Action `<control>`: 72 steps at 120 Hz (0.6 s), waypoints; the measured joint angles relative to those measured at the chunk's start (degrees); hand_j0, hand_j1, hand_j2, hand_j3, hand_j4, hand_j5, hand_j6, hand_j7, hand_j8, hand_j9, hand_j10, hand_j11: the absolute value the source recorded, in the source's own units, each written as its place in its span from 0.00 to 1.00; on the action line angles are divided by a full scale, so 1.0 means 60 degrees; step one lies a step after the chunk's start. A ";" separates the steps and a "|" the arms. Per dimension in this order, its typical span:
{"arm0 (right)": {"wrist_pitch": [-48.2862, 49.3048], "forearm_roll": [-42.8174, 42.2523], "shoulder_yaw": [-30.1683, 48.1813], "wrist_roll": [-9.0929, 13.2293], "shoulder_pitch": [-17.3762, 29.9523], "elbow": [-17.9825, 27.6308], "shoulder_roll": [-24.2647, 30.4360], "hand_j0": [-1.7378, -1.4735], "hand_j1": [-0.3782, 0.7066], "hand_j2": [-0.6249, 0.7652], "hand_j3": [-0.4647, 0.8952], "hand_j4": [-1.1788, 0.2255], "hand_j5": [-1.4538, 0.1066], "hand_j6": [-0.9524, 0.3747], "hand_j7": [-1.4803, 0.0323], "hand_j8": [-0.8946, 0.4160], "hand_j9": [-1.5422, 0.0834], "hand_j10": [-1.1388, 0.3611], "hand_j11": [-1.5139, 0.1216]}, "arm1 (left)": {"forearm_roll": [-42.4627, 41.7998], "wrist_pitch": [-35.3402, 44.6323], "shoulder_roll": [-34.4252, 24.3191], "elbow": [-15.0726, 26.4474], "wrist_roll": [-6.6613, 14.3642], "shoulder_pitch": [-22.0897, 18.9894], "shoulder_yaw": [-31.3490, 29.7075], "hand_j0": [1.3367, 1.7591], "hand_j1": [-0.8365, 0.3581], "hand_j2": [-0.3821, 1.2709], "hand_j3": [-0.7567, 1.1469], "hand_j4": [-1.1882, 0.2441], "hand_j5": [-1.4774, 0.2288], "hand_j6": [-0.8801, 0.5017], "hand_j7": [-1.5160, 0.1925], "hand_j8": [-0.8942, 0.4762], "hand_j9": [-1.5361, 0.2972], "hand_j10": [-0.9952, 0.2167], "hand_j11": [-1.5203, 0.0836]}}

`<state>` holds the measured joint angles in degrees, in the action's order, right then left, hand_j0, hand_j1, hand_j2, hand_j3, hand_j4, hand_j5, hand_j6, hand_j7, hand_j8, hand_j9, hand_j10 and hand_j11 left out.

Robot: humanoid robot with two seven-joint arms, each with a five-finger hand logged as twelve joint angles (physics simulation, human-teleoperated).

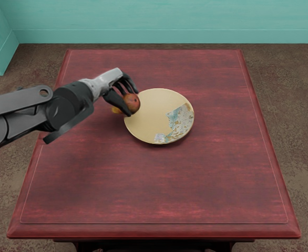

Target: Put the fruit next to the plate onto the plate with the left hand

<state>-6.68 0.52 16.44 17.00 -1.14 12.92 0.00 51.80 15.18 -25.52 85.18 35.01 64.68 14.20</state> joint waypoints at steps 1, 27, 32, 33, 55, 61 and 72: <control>0.0000 0.0000 0.0000 0.0001 0.0000 0.0000 0.0000 0.30 0.03 0.45 0.34 0.84 0.93 0.72 0.98 0.68 0.95 0.76 0.93 | -0.0002 -0.0001 0.0036 0.0001 -0.0001 0.0000 0.0001 0.76 0.44 0.53 0.40 0.38 0.34 0.30 0.37 0.31 0.37 0.31 0.41; 0.0000 0.0000 0.0000 0.0004 0.0002 0.0000 0.0000 0.30 0.03 0.45 0.34 0.84 0.93 0.72 0.98 0.68 0.95 0.76 0.93 | -0.0011 0.0001 0.0675 -0.0011 -0.0003 -0.0015 -0.0008 0.76 0.42 0.55 0.40 0.38 0.35 0.26 0.38 0.26 0.37 0.29 0.41; 0.0000 0.0000 0.0000 0.0005 0.0001 0.0000 0.0000 0.30 0.03 0.45 0.34 0.84 0.93 0.72 0.98 0.68 0.95 0.76 0.93 | 0.0001 0.0009 0.0679 -0.0023 -0.0003 0.0006 -0.0004 0.76 0.45 0.51 0.40 0.41 0.39 0.28 0.42 0.28 0.40 0.33 0.45; 0.0000 0.0000 0.0000 0.0005 0.0001 0.0000 0.0000 0.30 0.03 0.45 0.34 0.84 0.93 0.72 0.98 0.68 0.95 0.76 0.93 | 0.0004 0.0012 0.0679 -0.0024 -0.0003 0.0010 -0.0002 0.76 0.46 0.50 0.40 0.42 0.40 0.28 0.43 0.29 0.41 0.34 0.46; 0.0000 0.0000 0.0000 0.0003 0.0000 0.0000 0.0000 0.30 0.03 0.45 0.34 0.84 0.93 0.72 0.98 0.68 0.95 0.76 0.93 | -0.0219 0.0020 0.0643 -0.0050 -0.0002 -0.0085 0.0632 0.76 0.75 0.34 0.40 0.64 0.65 0.47 0.68 0.48 0.64 0.60 0.73; 0.0000 0.0000 0.0000 0.0001 0.0001 0.0000 0.0000 0.30 0.03 0.45 0.34 0.84 0.93 0.72 0.98 0.68 0.95 0.76 0.93 | -0.0745 -0.0409 0.0527 -0.0050 -0.0002 -0.0163 0.1019 0.76 0.80 0.32 0.40 0.68 0.69 0.50 0.72 0.51 0.68 0.64 0.77; 0.0000 0.0000 0.0000 0.0003 0.0001 0.0000 0.0000 0.30 0.03 0.45 0.34 0.84 0.93 0.72 0.98 0.68 0.95 0.76 0.93 | -0.2466 -0.2812 -0.0244 -0.0106 -0.0002 -0.1094 0.2331 0.76 0.86 0.29 0.40 0.72 0.75 0.54 0.77 0.55 0.73 0.70 0.82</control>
<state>-6.68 0.53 16.44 17.02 -1.14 12.92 0.00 37.01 -1.69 -26.98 84.54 35.00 58.12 28.19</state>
